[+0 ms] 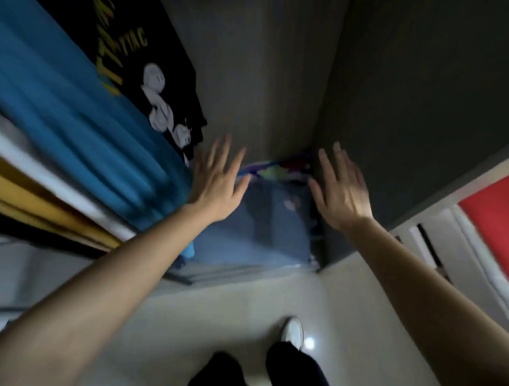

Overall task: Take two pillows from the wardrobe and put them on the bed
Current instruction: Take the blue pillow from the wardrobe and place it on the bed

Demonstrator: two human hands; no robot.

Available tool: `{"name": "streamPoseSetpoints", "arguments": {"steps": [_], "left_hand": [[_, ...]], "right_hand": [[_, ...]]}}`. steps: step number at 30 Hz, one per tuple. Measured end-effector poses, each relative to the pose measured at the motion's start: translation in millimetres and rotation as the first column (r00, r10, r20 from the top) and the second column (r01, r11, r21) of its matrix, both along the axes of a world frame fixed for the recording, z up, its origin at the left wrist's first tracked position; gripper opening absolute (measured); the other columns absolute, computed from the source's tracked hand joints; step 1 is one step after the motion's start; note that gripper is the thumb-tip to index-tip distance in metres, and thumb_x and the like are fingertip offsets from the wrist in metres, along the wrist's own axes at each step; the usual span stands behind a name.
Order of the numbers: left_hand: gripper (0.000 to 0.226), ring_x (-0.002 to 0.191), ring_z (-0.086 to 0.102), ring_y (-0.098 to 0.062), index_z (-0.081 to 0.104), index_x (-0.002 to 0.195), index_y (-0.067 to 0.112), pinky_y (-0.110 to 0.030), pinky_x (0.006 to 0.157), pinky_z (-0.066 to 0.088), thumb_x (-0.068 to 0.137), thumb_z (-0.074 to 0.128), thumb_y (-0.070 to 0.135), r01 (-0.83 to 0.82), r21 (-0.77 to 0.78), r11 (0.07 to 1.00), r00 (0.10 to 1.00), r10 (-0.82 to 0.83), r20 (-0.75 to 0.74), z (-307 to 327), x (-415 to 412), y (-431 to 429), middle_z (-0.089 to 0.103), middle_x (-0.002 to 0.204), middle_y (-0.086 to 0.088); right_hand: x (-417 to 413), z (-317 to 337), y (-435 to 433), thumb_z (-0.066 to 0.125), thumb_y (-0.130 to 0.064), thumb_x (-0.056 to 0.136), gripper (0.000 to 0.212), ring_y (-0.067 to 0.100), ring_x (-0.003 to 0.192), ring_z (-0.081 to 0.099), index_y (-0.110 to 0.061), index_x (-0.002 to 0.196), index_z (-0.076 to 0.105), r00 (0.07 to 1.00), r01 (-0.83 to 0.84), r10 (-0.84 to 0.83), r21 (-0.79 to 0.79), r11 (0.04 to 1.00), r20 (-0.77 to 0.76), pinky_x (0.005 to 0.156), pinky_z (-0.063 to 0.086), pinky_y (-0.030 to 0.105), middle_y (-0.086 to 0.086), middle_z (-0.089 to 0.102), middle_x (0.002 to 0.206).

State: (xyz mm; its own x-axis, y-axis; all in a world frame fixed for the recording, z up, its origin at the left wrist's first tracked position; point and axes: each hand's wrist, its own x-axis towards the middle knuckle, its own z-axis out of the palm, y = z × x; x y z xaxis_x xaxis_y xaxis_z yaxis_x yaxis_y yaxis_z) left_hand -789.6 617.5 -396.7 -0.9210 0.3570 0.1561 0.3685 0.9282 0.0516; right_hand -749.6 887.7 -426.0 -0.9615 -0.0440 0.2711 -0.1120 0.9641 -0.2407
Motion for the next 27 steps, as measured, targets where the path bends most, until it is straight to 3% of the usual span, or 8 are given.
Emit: {"name": "streamPoseSetpoints", "arguments": {"steps": [4, 10, 19, 27], "left_hand": [[0.061, 0.142, 0.027, -0.043, 0.036, 0.148, 0.012, -0.061, 0.113, 0.023, 0.097, 0.04, 0.045, -0.087, -0.024, 0.996, 0.989, 0.09, 0.119, -59.6, -4.0, -3.3, 0.026, 0.157, -0.023], [0.065, 0.148, 0.012, -0.037, 0.024, 0.153, 0.015, -0.058, 0.117, 0.016, 0.099, 0.038, 0.047, -0.151, -0.075, 0.986, 0.93, 0.168, 0.327, -142.3, -12.2, -32.2, 0.011, 0.163, -0.017], [0.063, 0.148, 0.014, -0.033, 0.029, 0.152, 0.014, -0.056, 0.115, 0.022, 0.097, 0.042, 0.043, -0.168, -0.058, 0.984, 0.88, 0.176, 0.441, -244.6, -92.8, -56.6, 0.012, 0.163, -0.016], [0.06, 0.145, 0.022, -0.038, 0.027, 0.152, 0.011, -0.056, 0.114, 0.024, 0.101, 0.033, 0.043, -0.185, -0.114, 0.976, 0.859, 0.217, 0.464, -368.8, -165.2, -63.6, 0.02, 0.16, -0.019]], "right_hand": [[-25.0, -63.6, -6.8, 0.045, -0.042, 0.1, 0.065, 0.039, 0.146, 0.028, -0.011, 0.155, 0.026, 0.982, -0.028, 0.037, -0.049, 0.998, 0.186, 0.116, 0.028, 0.05, 0.023, 0.022, 0.161], [-54.5, -138.4, -42.6, 0.04, -0.045, 0.101, 0.066, 0.04, 0.144, 0.03, -0.009, 0.154, 0.026, 0.935, -0.093, 0.1, -0.035, 0.995, 0.341, 0.116, 0.031, 0.051, 0.024, 0.023, 0.16], [-117.8, -213.1, -91.6, 0.03, -0.052, 0.102, 0.068, 0.035, 0.149, 0.022, -0.014, 0.157, 0.019, 0.905, -0.064, 0.062, -0.01, 0.998, 0.421, 0.119, 0.026, 0.051, 0.019, 0.019, 0.162], [-172.7, -335.4, -101.8, 0.039, -0.047, 0.101, 0.066, 0.036, 0.148, 0.025, -0.015, 0.156, 0.022, 0.863, 0.018, 0.008, -0.045, 0.999, 0.506, 0.115, 0.028, 0.051, 0.019, 0.023, 0.161]]}}
